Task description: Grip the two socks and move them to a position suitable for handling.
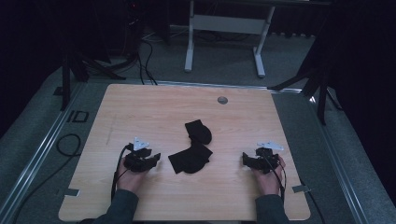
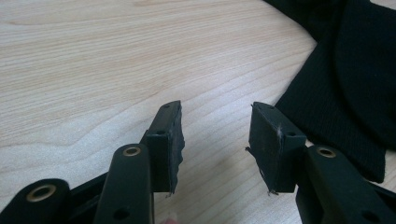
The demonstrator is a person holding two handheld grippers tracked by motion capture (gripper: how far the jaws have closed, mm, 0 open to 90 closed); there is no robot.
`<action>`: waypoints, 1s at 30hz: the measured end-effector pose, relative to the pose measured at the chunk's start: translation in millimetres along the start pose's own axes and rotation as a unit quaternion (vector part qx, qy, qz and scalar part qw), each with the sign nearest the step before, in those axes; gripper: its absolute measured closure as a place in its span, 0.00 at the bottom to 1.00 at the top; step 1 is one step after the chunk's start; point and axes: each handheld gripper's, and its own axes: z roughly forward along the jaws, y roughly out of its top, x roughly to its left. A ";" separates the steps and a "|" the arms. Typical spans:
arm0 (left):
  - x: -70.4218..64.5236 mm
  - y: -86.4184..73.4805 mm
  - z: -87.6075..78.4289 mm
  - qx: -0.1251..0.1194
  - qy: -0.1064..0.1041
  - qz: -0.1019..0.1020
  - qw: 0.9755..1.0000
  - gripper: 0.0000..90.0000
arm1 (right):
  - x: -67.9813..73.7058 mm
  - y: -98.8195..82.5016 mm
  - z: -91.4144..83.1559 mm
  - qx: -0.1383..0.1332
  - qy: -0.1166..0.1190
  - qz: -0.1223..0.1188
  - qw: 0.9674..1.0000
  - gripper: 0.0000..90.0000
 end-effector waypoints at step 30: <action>-2.5 -0.9 0.1 0.006 0.000 0.010 1.000 0.60 | 26.9 6.5 -30.2 0.016 0.045 -0.096 0.994 0.57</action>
